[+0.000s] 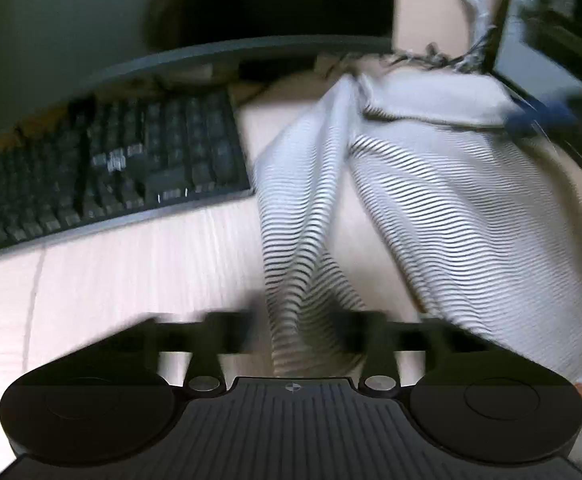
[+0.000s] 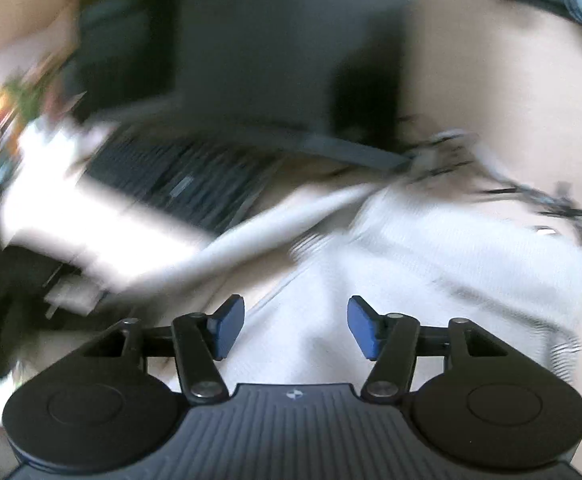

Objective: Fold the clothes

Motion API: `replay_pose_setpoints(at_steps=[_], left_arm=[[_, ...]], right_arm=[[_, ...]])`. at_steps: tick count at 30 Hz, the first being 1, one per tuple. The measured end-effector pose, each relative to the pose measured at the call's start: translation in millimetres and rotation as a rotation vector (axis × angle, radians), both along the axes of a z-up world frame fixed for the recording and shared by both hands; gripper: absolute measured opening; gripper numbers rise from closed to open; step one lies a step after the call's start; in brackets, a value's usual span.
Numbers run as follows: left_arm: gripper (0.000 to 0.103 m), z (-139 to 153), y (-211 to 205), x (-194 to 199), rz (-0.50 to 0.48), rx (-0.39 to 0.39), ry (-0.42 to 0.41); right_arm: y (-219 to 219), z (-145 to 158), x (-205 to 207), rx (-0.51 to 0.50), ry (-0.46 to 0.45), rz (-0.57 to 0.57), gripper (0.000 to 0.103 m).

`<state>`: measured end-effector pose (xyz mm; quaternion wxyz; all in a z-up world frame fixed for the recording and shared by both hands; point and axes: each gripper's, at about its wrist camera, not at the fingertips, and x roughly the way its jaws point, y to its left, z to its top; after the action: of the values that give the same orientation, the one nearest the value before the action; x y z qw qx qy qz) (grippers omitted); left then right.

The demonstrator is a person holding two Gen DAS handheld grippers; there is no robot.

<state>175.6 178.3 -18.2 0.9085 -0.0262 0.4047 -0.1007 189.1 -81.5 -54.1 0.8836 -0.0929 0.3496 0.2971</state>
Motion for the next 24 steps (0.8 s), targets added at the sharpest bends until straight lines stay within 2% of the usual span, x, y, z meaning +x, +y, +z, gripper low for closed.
replay_pose_setpoints(at_steps=[2, 4, 9, 11, 15, 19, 21, 24], left_arm=[[0.018, 5, 5, 5, 0.007, -0.05, -0.001], [0.015, 11, 9, 11, 0.014, -0.099, -0.002], [0.012, 25, 21, 24, 0.031, -0.224, -0.005], [0.012, 30, 26, 30, 0.038, -0.274, -0.006], [0.012, 43, 28, 33, 0.065, -0.28, -0.045], [0.014, 52, 36, 33, 0.108, -0.272, -0.08], [0.018, 49, 43, 32, 0.144, -0.262, -0.073], [0.024, 42, 51, 32, 0.19, -0.264, -0.042]], right_arm=[[23, -10, -25, -0.062, -0.044, 0.085, 0.057], [44, -17, -35, -0.092, -0.087, 0.115, 0.057], [85, -10, -43, -0.052, -0.189, 0.097, 0.058], [99, -4, -38, -0.04, -0.22, 0.119, 0.07], [122, -15, -25, -0.075, -0.146, 0.182, 0.073], [128, -33, -29, -0.131, -0.132, 0.204, 0.073], [131, -43, -31, -0.159, -0.126, 0.215, 0.07], [135, -57, -34, -0.202, -0.116, 0.232, 0.046]])
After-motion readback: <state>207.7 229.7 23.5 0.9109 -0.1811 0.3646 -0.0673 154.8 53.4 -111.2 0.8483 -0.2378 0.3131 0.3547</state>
